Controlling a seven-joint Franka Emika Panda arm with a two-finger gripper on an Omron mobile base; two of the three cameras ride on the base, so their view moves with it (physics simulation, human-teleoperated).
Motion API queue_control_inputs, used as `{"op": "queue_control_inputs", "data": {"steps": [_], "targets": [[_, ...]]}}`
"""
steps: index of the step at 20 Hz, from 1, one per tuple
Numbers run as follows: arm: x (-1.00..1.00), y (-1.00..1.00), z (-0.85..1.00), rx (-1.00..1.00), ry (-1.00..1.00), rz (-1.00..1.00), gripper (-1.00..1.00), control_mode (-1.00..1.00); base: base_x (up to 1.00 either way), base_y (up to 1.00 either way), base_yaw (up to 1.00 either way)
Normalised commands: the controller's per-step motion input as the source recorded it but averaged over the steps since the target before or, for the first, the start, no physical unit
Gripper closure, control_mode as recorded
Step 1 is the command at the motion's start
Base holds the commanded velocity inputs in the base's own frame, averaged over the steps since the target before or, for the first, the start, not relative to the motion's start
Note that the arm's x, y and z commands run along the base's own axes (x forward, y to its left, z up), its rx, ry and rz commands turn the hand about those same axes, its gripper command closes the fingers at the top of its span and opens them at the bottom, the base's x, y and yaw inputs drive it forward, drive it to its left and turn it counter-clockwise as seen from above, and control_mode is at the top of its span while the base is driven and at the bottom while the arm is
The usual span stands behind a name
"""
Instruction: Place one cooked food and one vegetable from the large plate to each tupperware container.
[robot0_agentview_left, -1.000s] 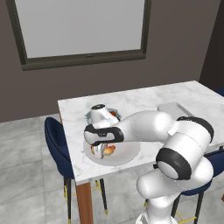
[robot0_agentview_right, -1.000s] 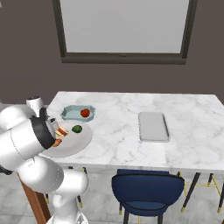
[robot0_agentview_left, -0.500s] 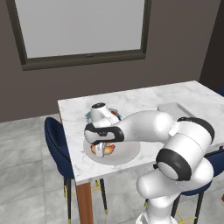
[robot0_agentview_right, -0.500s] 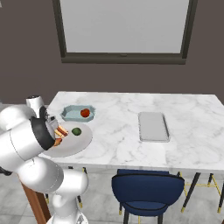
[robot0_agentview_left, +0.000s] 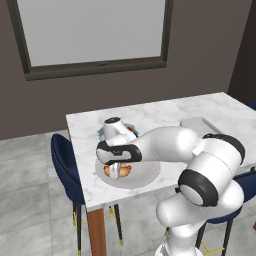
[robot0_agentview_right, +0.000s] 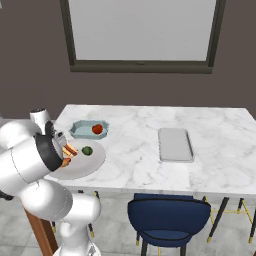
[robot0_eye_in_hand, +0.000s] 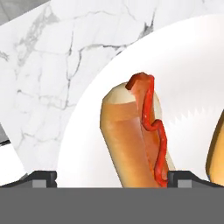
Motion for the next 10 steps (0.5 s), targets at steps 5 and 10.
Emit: {"op": "queue_control_inputs", "data": {"steps": [5, 10], "targets": [[0.16, 0.00, -0.14, 0.00, -0.03, 0.00, -1.00, -1.00, 0.00, 0.00, 0.00], [0.06, 0.00, -0.07, 0.00, -0.01, 0.00, -1.00, -1.00, 0.00, 0.00, 0.00]]}}
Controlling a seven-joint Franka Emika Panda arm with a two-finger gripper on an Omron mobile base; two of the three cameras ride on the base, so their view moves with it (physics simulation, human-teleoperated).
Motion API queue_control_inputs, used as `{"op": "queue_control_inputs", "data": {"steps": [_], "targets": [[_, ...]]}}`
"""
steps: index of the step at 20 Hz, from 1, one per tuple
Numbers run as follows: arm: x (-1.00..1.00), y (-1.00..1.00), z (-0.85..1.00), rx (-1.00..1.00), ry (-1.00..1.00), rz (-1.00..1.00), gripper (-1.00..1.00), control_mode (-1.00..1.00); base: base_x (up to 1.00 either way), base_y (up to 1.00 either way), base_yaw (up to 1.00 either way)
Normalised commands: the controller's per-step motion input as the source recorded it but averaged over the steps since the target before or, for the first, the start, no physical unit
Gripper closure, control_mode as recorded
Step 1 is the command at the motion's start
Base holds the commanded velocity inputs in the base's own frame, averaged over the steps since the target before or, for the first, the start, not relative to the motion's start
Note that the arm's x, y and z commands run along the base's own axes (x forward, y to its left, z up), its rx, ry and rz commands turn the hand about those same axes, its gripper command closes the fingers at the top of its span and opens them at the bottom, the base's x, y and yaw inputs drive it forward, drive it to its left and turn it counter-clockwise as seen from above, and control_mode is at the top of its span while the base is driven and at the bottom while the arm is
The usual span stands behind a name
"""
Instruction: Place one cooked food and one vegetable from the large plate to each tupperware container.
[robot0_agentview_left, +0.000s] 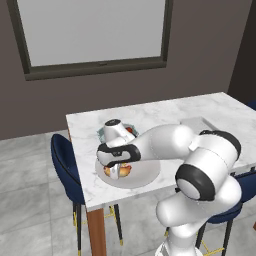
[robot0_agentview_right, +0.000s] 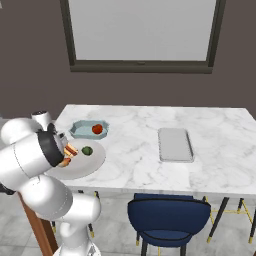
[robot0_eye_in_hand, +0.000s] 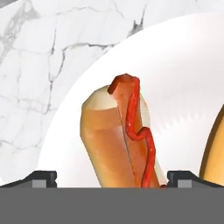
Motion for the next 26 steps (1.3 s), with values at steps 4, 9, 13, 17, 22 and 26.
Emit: {"op": "queue_control_inputs", "data": {"steps": [4, 9, 13, 17, 22, 26], "targets": [[0.27, -0.01, -0.06, 0.00, 0.01, 0.00, -1.00, -1.00, 0.00, 0.00, 0.00], [0.19, -0.03, -0.16, -0.02, 0.00, 0.00, -1.00, -1.00, 0.00, 0.00, 0.00], [0.00, 0.00, -0.15, 0.00, 0.00, 0.00, -1.00, -1.00, 0.00, 0.00, 0.00], [0.00, 0.00, -0.09, 0.00, 0.00, 0.00, -1.00, -1.00, 0.00, 0.00, 0.00], [0.00, 0.00, -0.01, 0.00, 0.01, 0.00, -1.00, -1.00, 0.00, 0.00, 0.00], [0.00, 0.00, 0.00, 0.00, 0.00, 0.00, -1.00, -1.00, 0.00, 0.00, 0.00]]}}
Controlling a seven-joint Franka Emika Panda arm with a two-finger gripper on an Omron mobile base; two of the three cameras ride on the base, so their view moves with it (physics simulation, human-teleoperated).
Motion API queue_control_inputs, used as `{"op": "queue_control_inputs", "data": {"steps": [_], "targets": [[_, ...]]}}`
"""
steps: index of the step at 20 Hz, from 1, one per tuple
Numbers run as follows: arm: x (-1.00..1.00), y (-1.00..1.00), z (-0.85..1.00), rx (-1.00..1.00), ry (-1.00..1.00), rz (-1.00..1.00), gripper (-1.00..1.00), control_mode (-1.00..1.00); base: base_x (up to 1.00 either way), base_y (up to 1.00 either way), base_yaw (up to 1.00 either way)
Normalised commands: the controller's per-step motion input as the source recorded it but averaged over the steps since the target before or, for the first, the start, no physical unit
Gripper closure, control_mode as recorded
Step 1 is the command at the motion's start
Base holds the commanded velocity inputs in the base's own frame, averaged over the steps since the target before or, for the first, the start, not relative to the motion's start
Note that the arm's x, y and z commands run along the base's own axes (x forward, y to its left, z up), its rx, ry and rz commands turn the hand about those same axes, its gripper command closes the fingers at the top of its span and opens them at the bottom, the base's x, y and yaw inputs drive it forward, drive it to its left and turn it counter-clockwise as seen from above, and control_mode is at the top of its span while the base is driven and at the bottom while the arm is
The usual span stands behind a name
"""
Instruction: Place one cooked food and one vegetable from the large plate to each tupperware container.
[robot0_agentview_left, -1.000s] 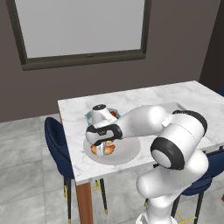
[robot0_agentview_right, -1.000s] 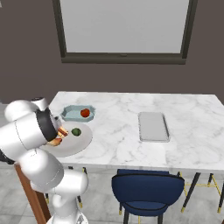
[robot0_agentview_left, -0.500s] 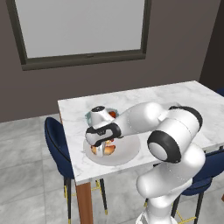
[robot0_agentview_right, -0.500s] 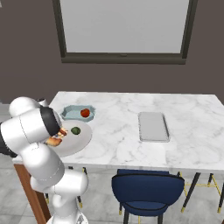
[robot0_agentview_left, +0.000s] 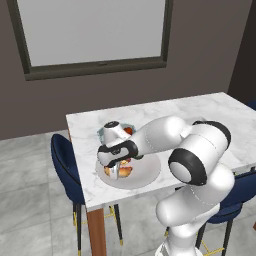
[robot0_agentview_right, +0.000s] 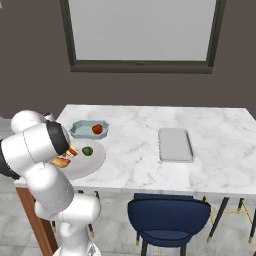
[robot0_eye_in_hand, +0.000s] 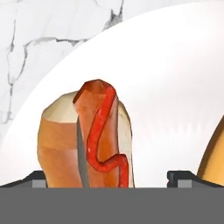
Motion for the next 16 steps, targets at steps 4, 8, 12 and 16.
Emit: {"op": "queue_control_inputs", "data": {"steps": [4, 8, 12, 16], "targets": [[0.00, 0.00, 0.00, 0.00, 0.00, 0.00, 1.00, -1.00, 0.00, 0.00, 0.00], [0.00, 0.00, 0.00, 0.00, 0.00, 0.00, 1.00, -1.00, 0.00, 0.00, 0.00], [0.00, 0.00, 0.00, 0.00, 0.00, 0.00, 1.00, -1.00, 0.00, 0.00, 0.00], [-0.02, -0.01, 0.20, 0.01, 0.00, 0.00, 1.00, -1.00, 0.00, 0.00, 0.00]]}}
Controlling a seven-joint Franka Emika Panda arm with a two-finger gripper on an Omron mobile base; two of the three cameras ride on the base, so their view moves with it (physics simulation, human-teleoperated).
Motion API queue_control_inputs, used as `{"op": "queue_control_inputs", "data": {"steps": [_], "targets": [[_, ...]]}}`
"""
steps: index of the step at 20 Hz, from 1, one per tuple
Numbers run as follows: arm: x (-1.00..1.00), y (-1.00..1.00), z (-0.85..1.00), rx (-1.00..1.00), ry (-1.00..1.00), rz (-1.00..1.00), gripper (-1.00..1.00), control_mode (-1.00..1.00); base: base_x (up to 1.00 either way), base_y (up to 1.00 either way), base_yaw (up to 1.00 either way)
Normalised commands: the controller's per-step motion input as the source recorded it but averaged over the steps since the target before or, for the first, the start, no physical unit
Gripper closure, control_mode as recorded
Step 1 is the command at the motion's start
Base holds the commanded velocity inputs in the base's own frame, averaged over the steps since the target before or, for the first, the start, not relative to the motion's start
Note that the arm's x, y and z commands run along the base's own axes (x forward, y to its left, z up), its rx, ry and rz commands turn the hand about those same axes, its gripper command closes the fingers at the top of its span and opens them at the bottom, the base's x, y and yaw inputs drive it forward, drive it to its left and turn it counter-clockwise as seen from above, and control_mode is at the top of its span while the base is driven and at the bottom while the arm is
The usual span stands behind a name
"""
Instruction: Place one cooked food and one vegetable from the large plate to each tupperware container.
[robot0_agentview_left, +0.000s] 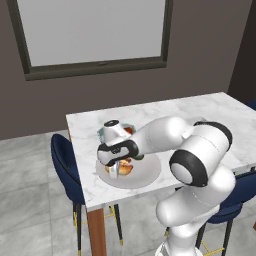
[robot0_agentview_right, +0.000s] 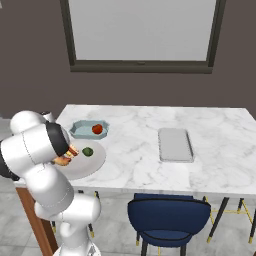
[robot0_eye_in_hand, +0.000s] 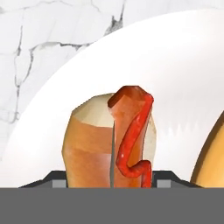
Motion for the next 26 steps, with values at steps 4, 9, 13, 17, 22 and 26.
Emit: {"op": "queue_control_inputs", "data": {"steps": [4, 9, 13, 17, 22, 26], "targets": [[0.00, -0.03, 0.81, 0.11, 0.00, -0.09, 1.00, -1.00, 0.00, 0.00, 0.00], [0.23, -0.05, 0.94, 0.09, 0.02, -0.09, 1.00, -1.00, 0.00, 0.00, 0.00], [0.81, -0.26, 0.50, 0.01, 0.09, -0.09, 1.00, -1.00, 0.00, 0.00, 0.00], [0.82, -0.23, 0.28, 0.00, 0.05, 0.00, 1.00, -1.00, 0.00, 0.00, 0.00], [0.64, -0.10, 0.43, 0.00, 0.02, 0.00, 1.00, -1.00, 0.00, 0.00, 0.00], [0.22, 0.00, 0.08, -0.01, 0.00, 0.00, 1.00, -1.00, 0.00, 0.00, 0.00]]}}
